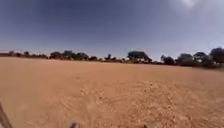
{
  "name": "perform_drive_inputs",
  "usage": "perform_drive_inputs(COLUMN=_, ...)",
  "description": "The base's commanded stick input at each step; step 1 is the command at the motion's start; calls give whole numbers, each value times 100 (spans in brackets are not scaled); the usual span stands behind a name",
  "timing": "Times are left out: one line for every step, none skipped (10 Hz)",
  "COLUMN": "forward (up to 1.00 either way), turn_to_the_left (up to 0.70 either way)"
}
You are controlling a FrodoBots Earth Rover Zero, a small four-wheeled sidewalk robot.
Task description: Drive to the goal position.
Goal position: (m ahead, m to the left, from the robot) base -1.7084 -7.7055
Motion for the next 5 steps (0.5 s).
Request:
perform_drive_inputs(forward=45, turn_to_the_left=27)
perform_drive_inputs(forward=45, turn_to_the_left=27)
perform_drive_inputs(forward=45, turn_to_the_left=27)
perform_drive_inputs(forward=45, turn_to_the_left=27)
perform_drive_inputs(forward=45, turn_to_the_left=27)
